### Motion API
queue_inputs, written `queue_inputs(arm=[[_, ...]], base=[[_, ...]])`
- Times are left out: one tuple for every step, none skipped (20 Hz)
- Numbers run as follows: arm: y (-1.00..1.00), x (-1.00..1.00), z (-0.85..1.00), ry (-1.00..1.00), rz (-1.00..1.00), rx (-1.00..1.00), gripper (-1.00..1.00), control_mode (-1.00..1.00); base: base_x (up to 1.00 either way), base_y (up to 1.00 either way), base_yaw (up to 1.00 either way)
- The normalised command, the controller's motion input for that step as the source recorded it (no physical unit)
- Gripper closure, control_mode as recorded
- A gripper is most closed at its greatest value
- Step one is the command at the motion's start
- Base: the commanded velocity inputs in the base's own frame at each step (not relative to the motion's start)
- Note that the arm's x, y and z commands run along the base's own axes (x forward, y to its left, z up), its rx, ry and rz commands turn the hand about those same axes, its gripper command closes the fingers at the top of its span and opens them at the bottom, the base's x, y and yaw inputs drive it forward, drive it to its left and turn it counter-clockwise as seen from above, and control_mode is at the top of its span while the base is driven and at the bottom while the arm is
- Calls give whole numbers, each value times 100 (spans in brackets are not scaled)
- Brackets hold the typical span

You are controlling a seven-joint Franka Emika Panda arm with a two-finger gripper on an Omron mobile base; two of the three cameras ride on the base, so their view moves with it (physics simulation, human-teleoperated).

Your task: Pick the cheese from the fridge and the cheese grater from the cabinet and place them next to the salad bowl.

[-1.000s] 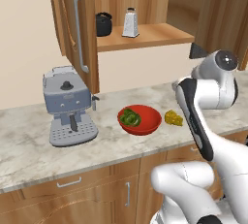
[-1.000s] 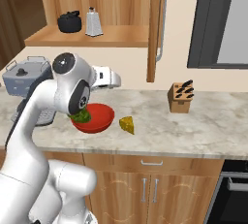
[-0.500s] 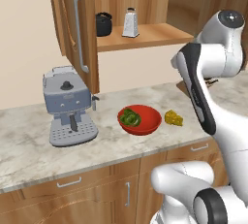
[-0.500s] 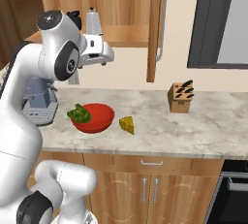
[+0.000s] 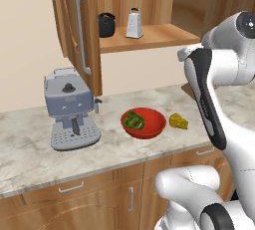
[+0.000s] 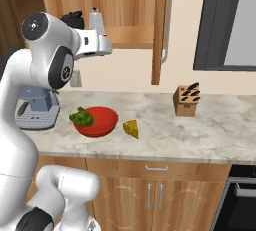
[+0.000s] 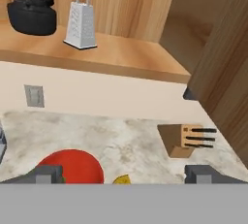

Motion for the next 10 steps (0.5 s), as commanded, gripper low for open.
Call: queue_inputs(arm=[[-3,0,-13,7,-3,0,-100,-100],[0,17,0,0,0,0,-100,-100],[0,5,0,-1,-5,8,-100,-100],[0,0,0,-10,-8,19,-100,-100],[0,0,26,-11,-11,21,-100,-100],[0,-4,52,-9,-15,20,-100,-100],[0,-14,71,-3,-17,18,-100,-100],[0,-9,82,0,-15,18,-100,-100],[0,0,85,0,-15,18,-100,-100],[0,0,74,0,-15,15,-100,-100]], base=[[0,0,0],[0,0,0],[0,0,0],[0,0,0],[0,0,0],[0,0,0],[0,0,0],[0,0,0],[0,0,0],[0,0,0]])
